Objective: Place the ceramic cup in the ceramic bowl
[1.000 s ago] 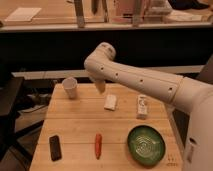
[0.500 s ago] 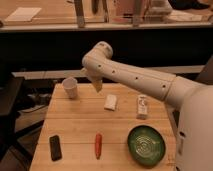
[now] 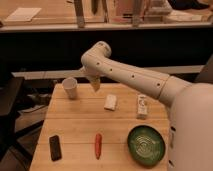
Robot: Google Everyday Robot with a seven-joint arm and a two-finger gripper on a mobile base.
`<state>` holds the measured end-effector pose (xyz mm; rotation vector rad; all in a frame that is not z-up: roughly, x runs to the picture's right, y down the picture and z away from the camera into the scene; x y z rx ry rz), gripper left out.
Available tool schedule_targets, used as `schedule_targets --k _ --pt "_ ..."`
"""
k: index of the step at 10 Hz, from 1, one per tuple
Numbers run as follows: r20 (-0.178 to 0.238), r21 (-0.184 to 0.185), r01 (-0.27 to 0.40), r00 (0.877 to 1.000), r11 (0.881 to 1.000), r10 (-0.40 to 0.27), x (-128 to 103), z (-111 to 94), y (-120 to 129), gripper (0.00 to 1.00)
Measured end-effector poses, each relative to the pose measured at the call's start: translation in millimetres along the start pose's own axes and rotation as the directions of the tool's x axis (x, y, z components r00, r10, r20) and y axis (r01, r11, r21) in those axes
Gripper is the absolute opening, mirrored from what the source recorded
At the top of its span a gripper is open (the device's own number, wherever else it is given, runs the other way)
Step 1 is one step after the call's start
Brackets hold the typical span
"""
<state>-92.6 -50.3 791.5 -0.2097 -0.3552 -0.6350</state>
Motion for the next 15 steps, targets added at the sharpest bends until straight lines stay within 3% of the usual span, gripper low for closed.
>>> schedule_targets --k 15 --pt "0.122 -0.021 0.097 0.988 0.995 -0.094 -23.0 46.2 -33.5 0.8"
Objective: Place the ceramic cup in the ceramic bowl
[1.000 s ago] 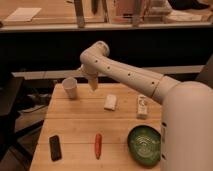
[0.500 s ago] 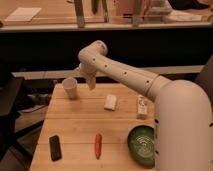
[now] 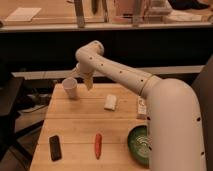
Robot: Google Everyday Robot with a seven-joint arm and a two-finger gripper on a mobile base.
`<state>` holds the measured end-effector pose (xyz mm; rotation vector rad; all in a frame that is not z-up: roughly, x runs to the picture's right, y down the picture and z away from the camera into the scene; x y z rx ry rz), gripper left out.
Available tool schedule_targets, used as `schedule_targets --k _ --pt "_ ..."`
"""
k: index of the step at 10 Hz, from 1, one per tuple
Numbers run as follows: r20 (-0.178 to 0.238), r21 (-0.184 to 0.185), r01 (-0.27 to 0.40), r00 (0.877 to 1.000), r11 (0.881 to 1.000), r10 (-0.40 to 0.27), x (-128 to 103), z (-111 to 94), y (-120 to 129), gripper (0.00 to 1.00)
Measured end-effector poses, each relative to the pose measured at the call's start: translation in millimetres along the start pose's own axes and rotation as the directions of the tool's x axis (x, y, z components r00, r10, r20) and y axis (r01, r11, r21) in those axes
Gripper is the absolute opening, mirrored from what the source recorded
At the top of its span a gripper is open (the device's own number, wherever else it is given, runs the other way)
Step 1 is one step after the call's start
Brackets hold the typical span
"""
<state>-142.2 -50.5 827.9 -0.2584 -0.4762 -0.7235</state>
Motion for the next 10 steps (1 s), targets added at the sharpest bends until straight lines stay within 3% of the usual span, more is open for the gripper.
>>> schedule_targets --k 10 --pt "0.054 -0.045 0.072 0.996 0.996 -0.07 -12.4 39.0 -6.5 0.8"
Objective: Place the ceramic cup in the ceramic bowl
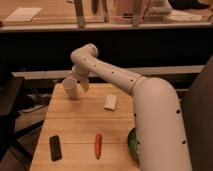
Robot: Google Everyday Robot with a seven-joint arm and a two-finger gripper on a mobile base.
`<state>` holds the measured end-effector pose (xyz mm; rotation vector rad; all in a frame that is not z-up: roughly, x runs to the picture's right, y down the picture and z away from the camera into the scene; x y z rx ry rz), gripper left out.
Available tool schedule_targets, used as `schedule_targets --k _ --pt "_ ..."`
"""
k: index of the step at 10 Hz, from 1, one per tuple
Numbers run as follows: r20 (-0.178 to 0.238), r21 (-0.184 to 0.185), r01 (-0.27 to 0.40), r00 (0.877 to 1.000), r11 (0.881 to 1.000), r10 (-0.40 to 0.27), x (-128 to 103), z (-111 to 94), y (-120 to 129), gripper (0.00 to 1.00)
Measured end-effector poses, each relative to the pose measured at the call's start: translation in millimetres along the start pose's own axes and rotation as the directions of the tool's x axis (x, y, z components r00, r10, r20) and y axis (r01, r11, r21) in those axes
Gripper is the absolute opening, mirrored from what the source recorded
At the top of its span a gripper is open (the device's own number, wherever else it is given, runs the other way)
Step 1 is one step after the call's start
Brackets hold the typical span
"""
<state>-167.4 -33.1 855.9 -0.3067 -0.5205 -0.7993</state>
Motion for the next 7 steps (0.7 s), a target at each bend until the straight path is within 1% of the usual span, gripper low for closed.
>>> schedule_targets --k 3,5,7 --pt "0.013 -0.011 0.016 1.0 1.0 -0.016 2.3 15.6 2.9 0.8" --pt "0.03 -0.02 0.032 0.999 0.999 -0.031 -0.7 28.6 3.1 0.8" --pt "0.034 -0.023 0.039 0.999 0.999 -0.039 -0.8 32.5 3.0 0.8"
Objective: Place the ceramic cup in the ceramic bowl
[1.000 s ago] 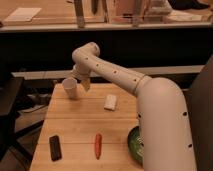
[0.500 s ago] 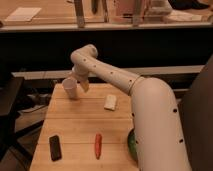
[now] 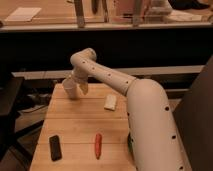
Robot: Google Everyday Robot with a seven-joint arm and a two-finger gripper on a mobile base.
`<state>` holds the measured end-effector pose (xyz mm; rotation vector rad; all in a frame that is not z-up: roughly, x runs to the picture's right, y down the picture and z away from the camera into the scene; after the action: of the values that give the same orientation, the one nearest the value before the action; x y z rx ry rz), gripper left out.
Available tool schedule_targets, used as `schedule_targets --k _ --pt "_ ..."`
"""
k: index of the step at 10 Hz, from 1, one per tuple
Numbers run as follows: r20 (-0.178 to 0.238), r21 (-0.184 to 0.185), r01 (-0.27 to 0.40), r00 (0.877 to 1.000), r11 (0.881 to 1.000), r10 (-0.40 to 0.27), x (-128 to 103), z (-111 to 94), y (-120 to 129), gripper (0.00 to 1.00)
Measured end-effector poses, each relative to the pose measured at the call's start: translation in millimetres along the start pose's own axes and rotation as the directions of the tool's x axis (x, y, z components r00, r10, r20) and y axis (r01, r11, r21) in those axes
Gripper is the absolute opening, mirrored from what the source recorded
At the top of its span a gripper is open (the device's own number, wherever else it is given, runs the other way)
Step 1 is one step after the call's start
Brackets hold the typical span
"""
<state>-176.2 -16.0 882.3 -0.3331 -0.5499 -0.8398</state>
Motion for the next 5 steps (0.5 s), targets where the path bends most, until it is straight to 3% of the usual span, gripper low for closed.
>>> schedule_targets --k 5 --pt "0.016 -0.008 0.016 1.0 1.0 -0.015 -6.2 17.6 -0.2 0.8"
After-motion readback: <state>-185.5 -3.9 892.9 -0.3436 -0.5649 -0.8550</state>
